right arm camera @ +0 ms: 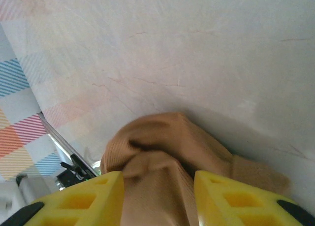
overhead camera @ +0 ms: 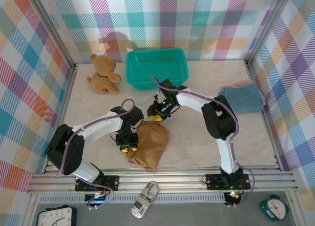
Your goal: Fold and stack the tank tops
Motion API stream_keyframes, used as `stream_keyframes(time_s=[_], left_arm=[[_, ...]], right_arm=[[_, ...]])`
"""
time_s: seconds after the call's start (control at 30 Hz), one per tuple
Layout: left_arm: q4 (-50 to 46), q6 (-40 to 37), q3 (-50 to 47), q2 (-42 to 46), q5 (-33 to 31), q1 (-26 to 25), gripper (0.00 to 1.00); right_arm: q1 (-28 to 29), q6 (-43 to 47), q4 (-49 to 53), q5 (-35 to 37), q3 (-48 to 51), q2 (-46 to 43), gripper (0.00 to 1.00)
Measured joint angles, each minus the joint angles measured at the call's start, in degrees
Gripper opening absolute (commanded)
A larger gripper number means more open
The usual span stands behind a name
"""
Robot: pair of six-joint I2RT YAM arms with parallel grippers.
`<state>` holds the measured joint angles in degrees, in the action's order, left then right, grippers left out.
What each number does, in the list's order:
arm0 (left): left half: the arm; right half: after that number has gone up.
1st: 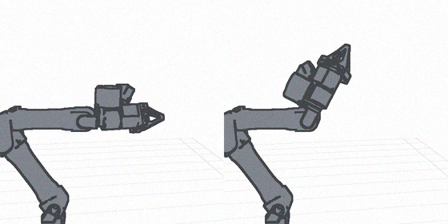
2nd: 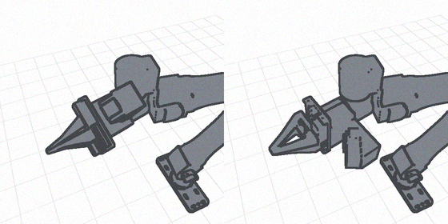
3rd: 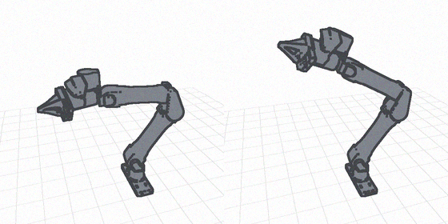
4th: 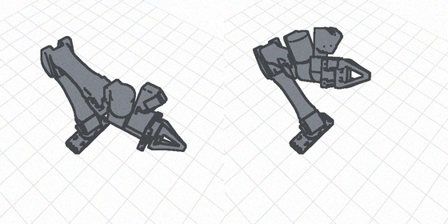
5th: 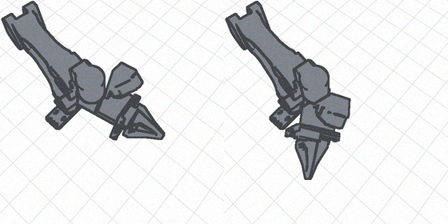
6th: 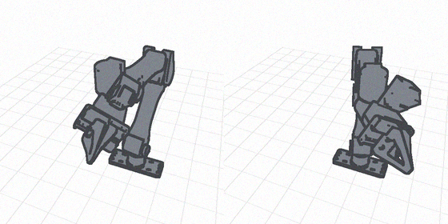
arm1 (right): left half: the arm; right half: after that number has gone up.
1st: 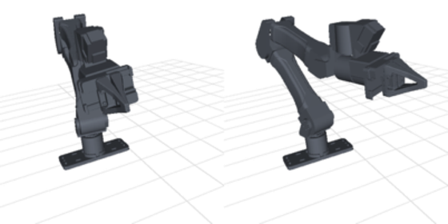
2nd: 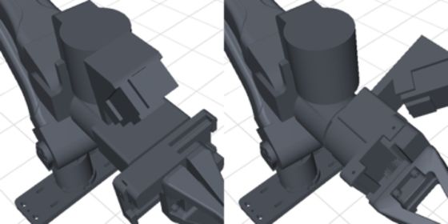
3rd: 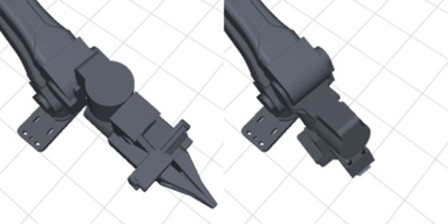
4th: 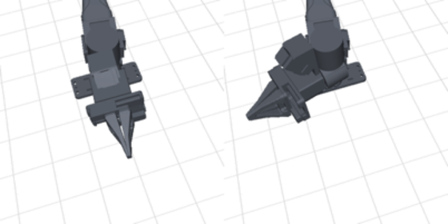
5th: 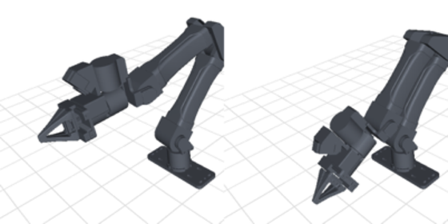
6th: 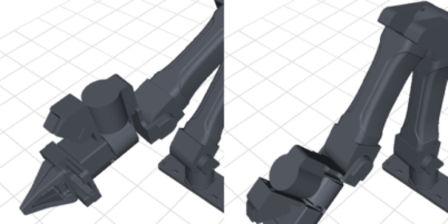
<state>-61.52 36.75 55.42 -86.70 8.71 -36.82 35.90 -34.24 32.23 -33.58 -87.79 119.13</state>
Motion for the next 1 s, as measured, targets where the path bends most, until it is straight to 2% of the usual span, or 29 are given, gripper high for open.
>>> stream_keyframes(time_s=[0.13,0.33,0.43,0.57,0.73,0.8,1.0], left_arm=[[-0.57,-0.39,1.75,0.61,-0.83,0.02,0.48],[2.01,-1.05,-0.79,0.92,1.53,0.20,0.51],[2.73,-1.90,-2.16,-1.62,1.20,1.55,0.48],[4.66,-2.95,-2.73,-5.22,0.13,5.31,0.44],[4.70,-6.82,2.45,-11.47,-1.62,8.33,0.34],[4.63,-9.03,5.92,-14.80,-1.92,9.25,0.35],[2.27,-17.62,18.62,-23.43,-4.70,10.21,0.46]], right_arm=[[-0.37,8.92,0.09,1.42,5.18,-6.75,0.57],[2.64,19.78,-4.37,1.77,13.18,-9.90,0.59],[4.50,23.98,-5.95,2.78,16.46,-9.90,0.55],[6.40,27.61,-6.49,5.60,18.73,-9.81,0.38],[6.99,25.75,-7.63,7.41,22.14,-10.51,0.32],[7.06,24.02,-7.54,7.63,23.69,-12.20,0.34],[5.79,20.06,-6.36,11.63,25.20,-20.74,0.55]])
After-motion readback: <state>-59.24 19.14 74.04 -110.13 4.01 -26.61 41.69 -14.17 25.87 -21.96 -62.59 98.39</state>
